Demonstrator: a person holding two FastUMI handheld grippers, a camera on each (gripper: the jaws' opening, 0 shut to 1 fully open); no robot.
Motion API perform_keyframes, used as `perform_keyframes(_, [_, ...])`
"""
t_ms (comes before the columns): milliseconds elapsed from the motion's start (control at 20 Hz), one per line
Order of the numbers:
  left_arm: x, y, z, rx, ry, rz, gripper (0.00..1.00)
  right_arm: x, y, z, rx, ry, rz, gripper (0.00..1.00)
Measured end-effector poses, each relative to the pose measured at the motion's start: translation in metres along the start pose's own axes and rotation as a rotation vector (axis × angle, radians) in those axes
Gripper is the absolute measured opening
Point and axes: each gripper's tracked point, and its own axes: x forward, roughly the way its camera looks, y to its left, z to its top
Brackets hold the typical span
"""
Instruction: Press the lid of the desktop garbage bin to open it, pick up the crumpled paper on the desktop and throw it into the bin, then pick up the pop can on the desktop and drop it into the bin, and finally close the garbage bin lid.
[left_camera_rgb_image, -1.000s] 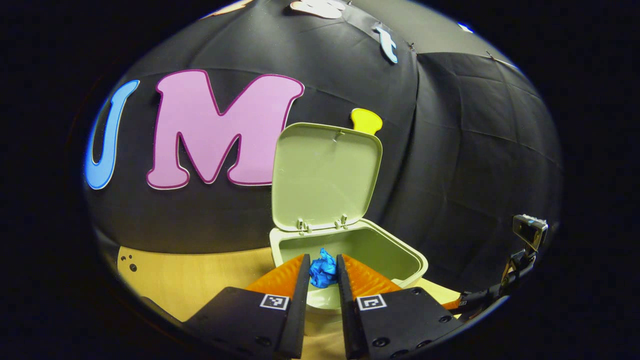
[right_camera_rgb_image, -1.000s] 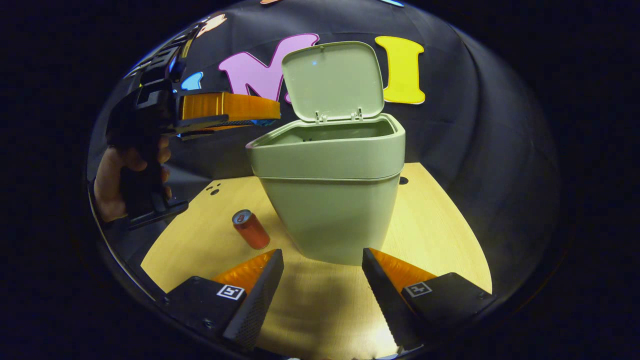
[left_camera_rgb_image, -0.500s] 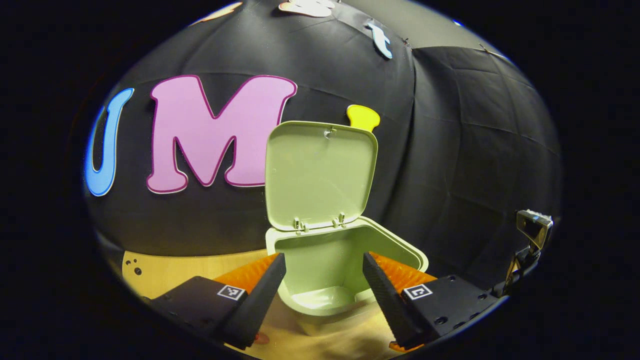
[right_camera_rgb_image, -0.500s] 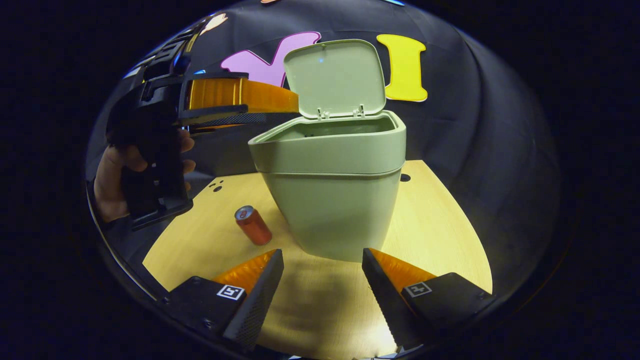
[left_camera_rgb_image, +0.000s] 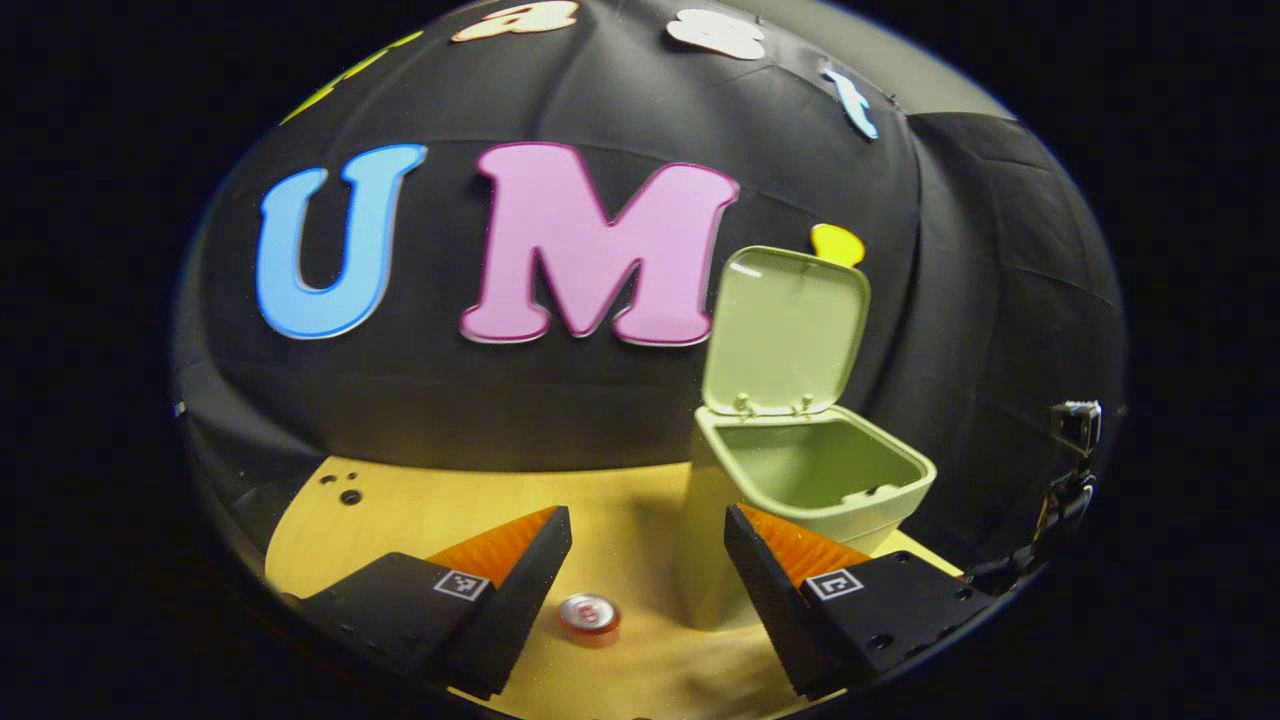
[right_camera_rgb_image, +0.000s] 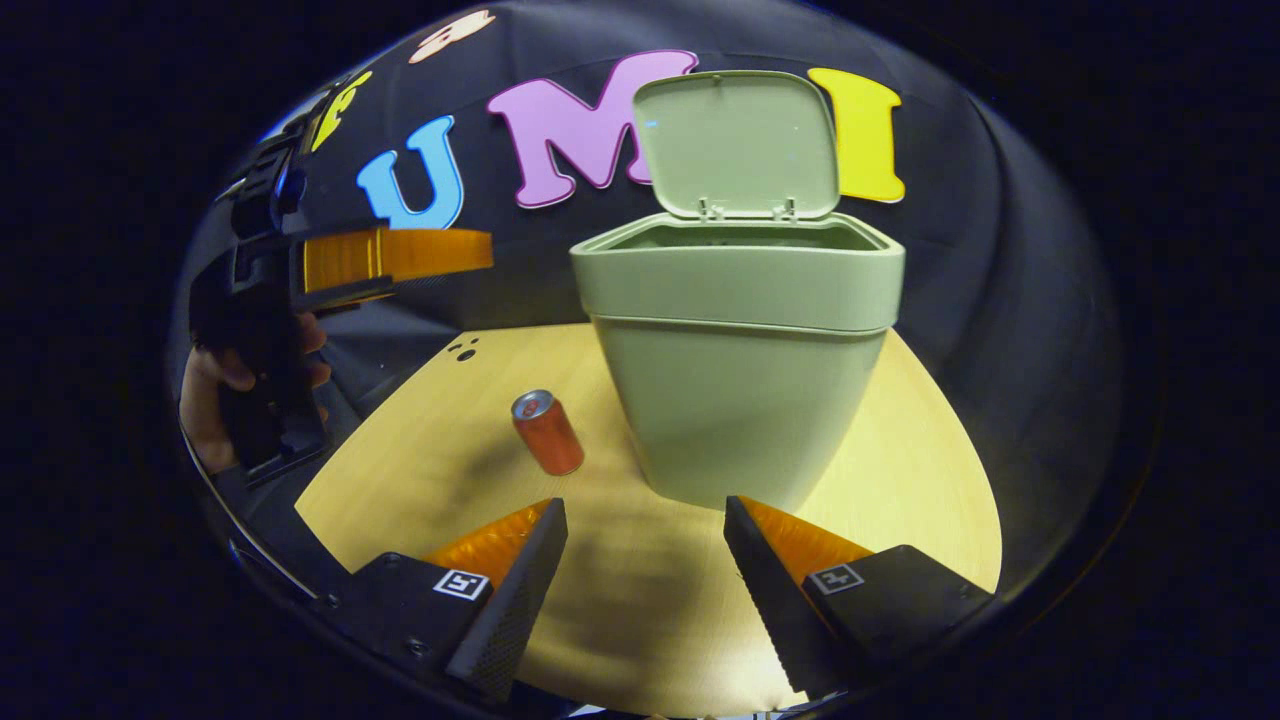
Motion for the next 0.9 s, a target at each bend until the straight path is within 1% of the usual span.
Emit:
perform_keyframes(50, [-0.010, 0.016, -0.006, -0.005, 0.009, 0.031, 0.97, 0.002, 0.006, -0.001, -0.007, 0.004, 0.009, 0.99])
perform_keyframes(200, [-0.038, 0.051, -0.023, -0.030, 0.031, 0.102, 0.96, 0.011, 0.022, -0.002, -0.024, 0.017, 0.028, 1.00])
perform_keyframes(450, [-0.075, 0.087, -0.047, -0.068, 0.056, 0.178, 0.96, 0.032, 0.044, -0.008, -0.028, 0.052, 0.044, 0.99])
perform_keyframes(700, [-0.106, 0.112, -0.075, -0.088, 0.088, 0.225, 0.96, 0.057, 0.074, -0.007, -0.069, 0.055, 0.076, 0.99])
perform_keyframes(900, [-0.124, 0.125, -0.084, -0.097, 0.092, 0.256, 0.96, 0.083, 0.098, -0.010, -0.115, 0.065, 0.088, 0.99])
